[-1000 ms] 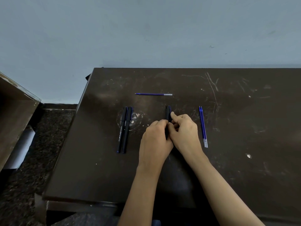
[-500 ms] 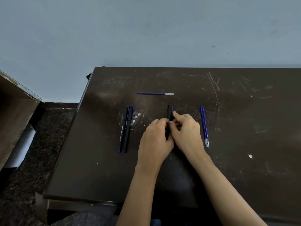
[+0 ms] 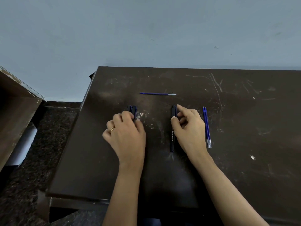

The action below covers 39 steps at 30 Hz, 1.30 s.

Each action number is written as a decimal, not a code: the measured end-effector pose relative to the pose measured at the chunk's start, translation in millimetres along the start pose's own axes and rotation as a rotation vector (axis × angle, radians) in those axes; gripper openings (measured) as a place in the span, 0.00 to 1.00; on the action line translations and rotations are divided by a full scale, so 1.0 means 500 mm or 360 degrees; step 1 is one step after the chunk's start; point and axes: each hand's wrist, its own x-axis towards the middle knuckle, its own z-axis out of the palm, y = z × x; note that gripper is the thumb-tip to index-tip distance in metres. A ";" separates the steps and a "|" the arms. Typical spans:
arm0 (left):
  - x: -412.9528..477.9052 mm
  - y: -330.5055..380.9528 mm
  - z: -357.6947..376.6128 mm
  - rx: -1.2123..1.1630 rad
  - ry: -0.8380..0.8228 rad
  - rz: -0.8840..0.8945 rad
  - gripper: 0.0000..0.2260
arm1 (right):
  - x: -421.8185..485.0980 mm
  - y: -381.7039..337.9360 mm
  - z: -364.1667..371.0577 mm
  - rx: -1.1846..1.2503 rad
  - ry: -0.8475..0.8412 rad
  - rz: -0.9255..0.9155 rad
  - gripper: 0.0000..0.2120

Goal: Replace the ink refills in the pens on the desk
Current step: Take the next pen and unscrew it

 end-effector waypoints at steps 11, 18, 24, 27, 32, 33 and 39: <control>0.005 -0.020 0.002 0.0130 -0.0279 -0.0143 0.10 | -0.027 -0.016 0.030 0.0038 -0.0221 -0.0091 0.15; 0.006 -0.025 0.013 0.0105 -0.0317 -0.0094 0.10 | -0.028 -0.018 0.038 0.0093 -0.0217 -0.0088 0.13; 0.005 -0.024 0.017 0.0084 -0.0309 0.0014 0.10 | -0.027 -0.021 0.040 0.0135 -0.0228 -0.0064 0.12; 0.005 -0.022 0.014 0.0001 -0.0260 0.0097 0.09 | -0.029 -0.027 0.041 0.0204 -0.0206 -0.0013 0.12; 0.018 -0.020 -0.007 -0.0692 -0.0416 0.0618 0.04 | -0.025 -0.043 0.040 0.0501 -0.0194 0.0221 0.16; 0.017 -0.020 -0.009 -0.0746 -0.0552 0.0696 0.03 | -0.023 -0.043 0.041 0.0568 -0.0194 0.0275 0.16; 0.009 -0.024 -0.018 -0.0798 -0.0802 0.0714 0.09 | -0.020 -0.046 0.049 0.0921 -0.0290 0.0365 0.06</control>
